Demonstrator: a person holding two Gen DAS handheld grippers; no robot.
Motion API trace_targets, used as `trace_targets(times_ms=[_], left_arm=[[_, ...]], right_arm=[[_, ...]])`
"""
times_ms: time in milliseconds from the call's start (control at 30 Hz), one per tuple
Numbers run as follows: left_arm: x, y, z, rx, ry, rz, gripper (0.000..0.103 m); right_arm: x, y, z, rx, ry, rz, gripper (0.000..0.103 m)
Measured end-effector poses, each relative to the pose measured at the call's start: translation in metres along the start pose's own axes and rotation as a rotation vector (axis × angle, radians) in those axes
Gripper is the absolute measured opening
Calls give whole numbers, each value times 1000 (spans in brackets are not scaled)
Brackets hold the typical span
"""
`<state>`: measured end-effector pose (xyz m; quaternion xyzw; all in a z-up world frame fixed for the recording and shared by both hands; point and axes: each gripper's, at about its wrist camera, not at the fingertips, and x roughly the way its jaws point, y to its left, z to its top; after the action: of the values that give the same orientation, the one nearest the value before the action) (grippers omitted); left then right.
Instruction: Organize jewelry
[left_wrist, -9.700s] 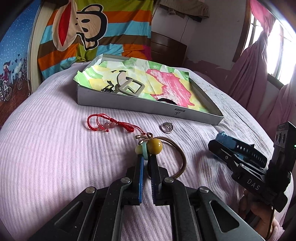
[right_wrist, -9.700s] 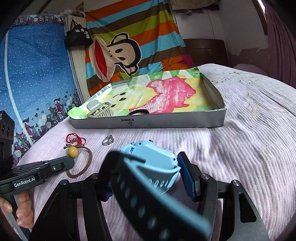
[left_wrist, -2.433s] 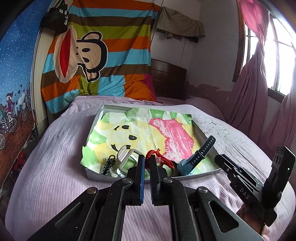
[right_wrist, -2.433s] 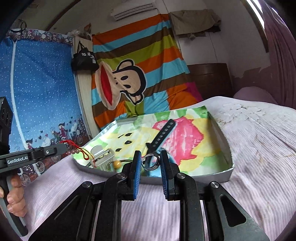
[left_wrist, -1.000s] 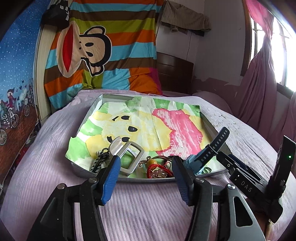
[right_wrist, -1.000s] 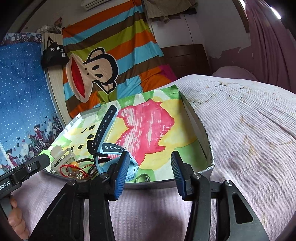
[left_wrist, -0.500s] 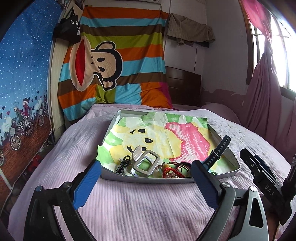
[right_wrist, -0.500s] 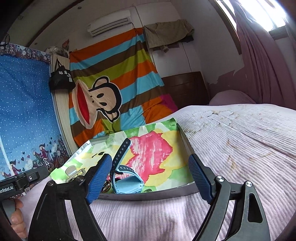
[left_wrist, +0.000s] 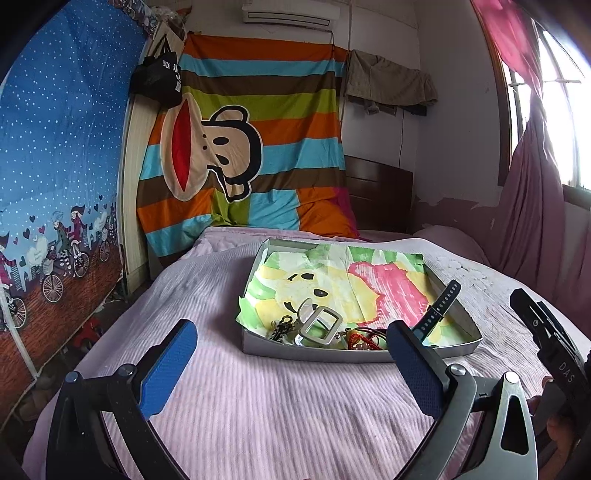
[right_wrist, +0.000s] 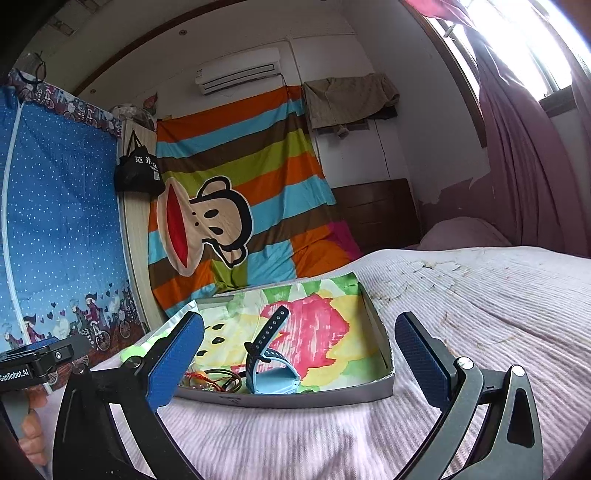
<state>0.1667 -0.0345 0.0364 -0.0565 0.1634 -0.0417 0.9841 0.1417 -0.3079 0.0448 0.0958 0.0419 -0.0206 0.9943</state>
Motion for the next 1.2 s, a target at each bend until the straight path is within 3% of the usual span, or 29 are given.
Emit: trace_targets(times_ms=[833, 1033, 1200], left_arm=[[-77, 16, -35, -17, -105, 27, 103], [-87, 20, -39, -37, -111, 25, 103], [-88, 13, -44, 3, -102, 39, 103]], right_arm=[[-83, 29, -10, -111, 42, 64, 102], [-94, 29, -9, -130, 41, 59, 102], [-99, 31, -10, -149, 48, 62, 102]])
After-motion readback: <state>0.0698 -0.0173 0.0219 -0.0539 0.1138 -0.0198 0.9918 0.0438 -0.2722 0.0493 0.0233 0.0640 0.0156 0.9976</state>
